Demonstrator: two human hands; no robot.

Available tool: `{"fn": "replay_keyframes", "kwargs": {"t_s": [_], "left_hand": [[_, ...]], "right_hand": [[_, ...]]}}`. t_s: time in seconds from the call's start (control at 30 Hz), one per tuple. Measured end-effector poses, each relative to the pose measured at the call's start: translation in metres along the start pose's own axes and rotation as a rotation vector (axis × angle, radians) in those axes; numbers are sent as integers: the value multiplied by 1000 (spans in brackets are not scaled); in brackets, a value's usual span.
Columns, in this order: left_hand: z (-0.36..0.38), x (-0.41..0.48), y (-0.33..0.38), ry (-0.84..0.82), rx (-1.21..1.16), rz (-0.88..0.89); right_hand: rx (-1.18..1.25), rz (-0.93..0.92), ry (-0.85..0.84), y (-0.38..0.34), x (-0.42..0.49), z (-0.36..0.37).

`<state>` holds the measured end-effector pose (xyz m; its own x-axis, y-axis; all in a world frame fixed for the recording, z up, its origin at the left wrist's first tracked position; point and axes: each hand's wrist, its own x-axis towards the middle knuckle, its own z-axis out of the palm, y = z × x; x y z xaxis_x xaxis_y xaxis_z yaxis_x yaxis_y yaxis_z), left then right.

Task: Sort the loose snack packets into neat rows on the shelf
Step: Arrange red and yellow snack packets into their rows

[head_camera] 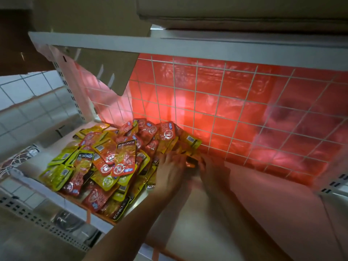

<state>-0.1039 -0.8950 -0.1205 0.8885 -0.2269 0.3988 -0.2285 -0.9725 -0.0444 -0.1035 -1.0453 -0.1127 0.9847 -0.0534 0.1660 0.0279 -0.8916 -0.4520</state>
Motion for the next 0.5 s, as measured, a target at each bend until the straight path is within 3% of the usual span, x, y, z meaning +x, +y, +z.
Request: {"fn": "replay_keyframes", "kwargs": {"t_s": [0.1,0.2,0.33,0.5], "left_hand": [[-17,0,12,63,-167,15],[-34,3,26,85,-372,-107],[-51,5,50,-15,-814,-279],[-58,8,92,-304,-1570,-602]], "right_hand": [[189,56,76,-2,-11,-16],[366,230,130,5,-18,-33],[712,435,229,21,-32,-52],[949,560,319,52,-63,-74]]}}
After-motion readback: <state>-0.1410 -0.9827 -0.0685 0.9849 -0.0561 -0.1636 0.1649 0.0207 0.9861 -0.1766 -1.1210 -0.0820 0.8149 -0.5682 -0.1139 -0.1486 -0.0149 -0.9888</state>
